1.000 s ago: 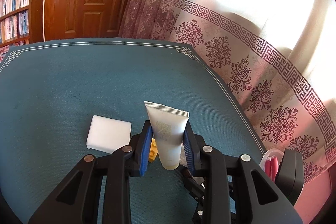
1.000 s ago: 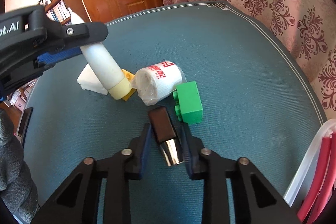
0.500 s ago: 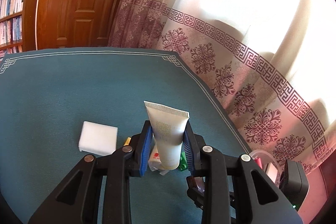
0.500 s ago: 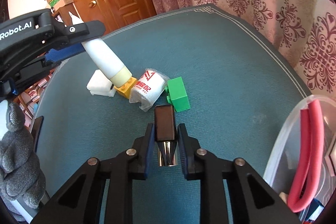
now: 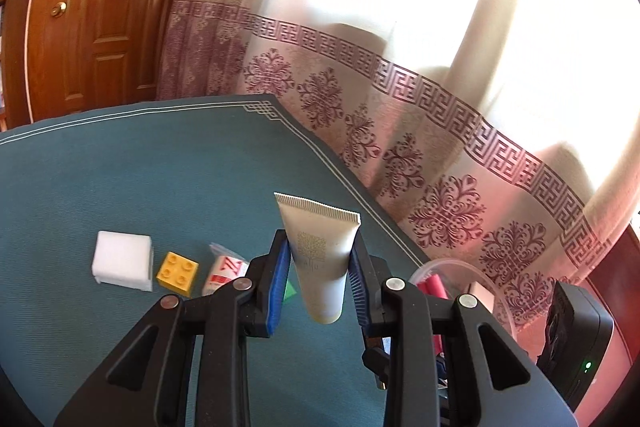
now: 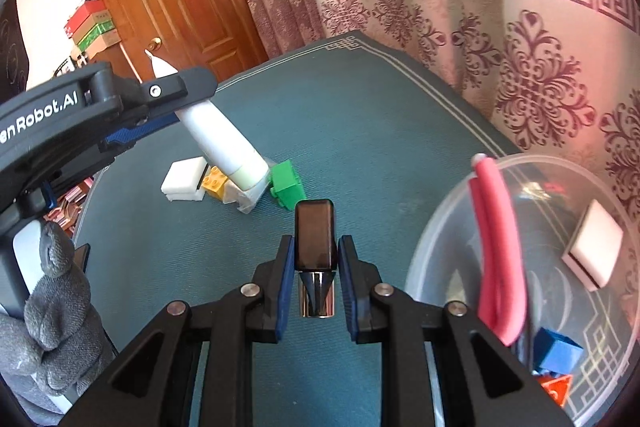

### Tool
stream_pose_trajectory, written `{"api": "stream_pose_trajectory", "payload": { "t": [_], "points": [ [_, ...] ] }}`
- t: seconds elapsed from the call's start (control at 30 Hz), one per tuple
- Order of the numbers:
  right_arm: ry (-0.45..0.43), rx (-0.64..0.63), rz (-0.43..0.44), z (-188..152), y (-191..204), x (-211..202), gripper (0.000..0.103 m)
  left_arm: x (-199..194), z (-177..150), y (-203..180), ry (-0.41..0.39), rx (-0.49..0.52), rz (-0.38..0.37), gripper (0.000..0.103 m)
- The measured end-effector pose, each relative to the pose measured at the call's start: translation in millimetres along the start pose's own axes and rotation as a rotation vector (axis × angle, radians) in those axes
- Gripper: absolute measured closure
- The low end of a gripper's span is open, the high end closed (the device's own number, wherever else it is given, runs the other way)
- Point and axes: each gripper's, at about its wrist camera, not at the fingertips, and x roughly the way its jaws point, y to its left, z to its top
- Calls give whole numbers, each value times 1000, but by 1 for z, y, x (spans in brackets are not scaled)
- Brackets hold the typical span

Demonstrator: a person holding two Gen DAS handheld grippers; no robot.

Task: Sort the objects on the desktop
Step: 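Carry the lotion tube and brown bottle over the clear bowl with both tools, then open the left tool to drop the tube while the right tool releases the bottle into the bowl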

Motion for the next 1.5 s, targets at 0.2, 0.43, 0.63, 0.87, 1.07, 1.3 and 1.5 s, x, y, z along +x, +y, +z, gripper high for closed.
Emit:
{"api": "stream_pose_trajectory", "payload": {
  "t": [0.2, 0.43, 0.63, 0.87, 1.07, 1.3, 1.5],
  "points": [
    [-25, 39, -27, -4, -19, -20, 79, 3, -7, -23, 22, 37, -45, 72],
    [-55, 102, -80, -13, -49, -48, 79, 7, -18, -51, 57, 93, -92, 72],
    [-74, 145, -131, -21, -72, -66, 79, 9, -24, -66, 88, 111, -138, 72],
    [-77, 180, -159, -26, -89, -73, 79, 15, -34, -79, 126, 136, -159, 72],
    [-71, 197, -175, -31, -97, -73, 79, 24, -42, -90, 178, 135, -217, 72],
    [-73, 223, -192, -35, -109, -76, 79, 36, -55, -99, 230, 154, -233, 72],
    [-69, 234, -194, -37, -113, -75, 79, 47, -62, -102, 270, 154, -250, 72]
  ]
}}
